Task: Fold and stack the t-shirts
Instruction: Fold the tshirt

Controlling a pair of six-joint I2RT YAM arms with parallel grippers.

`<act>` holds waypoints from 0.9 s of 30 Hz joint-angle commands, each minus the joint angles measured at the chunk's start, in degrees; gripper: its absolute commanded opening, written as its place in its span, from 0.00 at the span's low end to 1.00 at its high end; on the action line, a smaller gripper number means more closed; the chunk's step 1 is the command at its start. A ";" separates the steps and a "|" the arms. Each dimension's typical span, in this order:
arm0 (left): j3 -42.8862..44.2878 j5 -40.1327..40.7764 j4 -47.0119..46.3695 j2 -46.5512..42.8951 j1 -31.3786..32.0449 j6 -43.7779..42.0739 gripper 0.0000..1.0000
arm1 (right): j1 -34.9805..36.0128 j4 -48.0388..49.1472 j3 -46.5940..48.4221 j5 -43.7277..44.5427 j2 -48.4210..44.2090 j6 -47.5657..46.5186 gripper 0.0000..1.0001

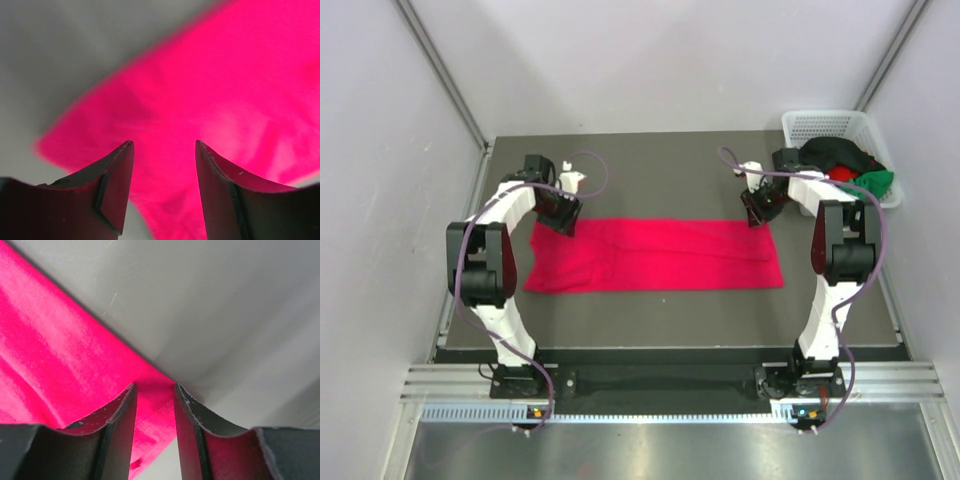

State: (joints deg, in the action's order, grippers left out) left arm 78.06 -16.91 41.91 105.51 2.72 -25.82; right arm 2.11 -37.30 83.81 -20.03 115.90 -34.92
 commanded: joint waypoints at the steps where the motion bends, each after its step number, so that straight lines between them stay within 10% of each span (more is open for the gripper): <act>1: 7.53 2.49 -3.68 1.44 -2.80 3.49 0.57 | 0.61 1.61 1.01 -1.06 -4.36 0.37 0.36; 27: 6.22 7.41 -2.73 5.31 -10.02 5.69 0.51 | 0.53 0.56 1.79 -2.20 -4.45 1.25 0.37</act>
State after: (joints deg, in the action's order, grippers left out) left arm 82.32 -10.31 38.98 109.34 -6.83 -21.28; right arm 2.11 -36.64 83.02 -20.84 113.32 -33.85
